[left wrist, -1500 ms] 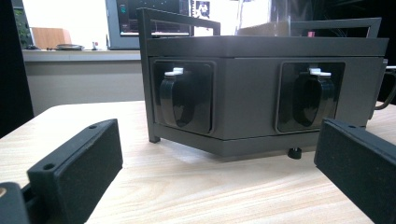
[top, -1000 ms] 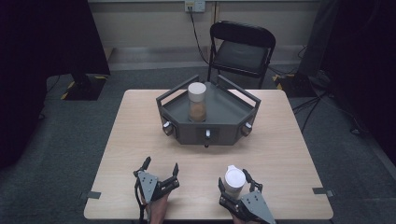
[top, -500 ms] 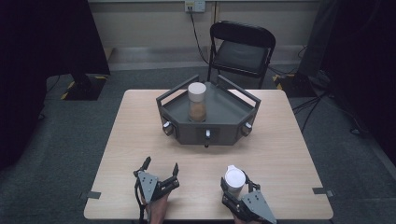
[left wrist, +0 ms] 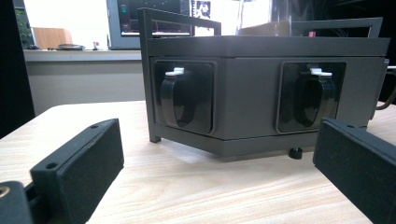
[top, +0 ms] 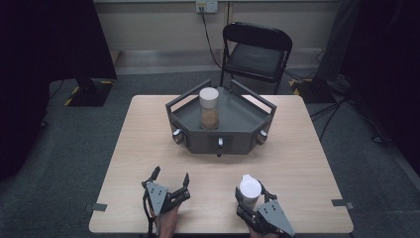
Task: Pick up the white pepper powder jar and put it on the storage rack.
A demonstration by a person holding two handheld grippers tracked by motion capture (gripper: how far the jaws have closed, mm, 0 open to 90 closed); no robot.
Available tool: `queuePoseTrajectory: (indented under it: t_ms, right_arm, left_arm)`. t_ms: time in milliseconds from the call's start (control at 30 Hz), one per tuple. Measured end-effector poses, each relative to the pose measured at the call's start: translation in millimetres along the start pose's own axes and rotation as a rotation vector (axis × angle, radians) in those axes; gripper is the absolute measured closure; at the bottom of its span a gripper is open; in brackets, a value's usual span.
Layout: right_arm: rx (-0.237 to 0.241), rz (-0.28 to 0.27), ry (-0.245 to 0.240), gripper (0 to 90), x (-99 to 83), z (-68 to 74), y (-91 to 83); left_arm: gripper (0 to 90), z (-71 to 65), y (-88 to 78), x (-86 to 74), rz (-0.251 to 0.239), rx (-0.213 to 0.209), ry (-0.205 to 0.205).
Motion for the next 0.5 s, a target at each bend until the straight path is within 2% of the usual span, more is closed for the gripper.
queuePoseTrajectory:
  t_ms: [500]
  right_arm:
    - [0.028, 0.012, 0.003, 30.2, 22.7, -8.8, 10.4]
  left_arm:
    - [1.3, -0.5, 0.0, 0.0, 0.000, 0.004, 0.000]
Point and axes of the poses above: each handheld gripper's, and its own axes: y roughly forward along the jaws, x roughly out of its top, z roughly to its left, the point moved 5 cm from there along y, roughly forward along the jaws, and after that the axes turned 2 degrees about -x, right-handed, at the moved point
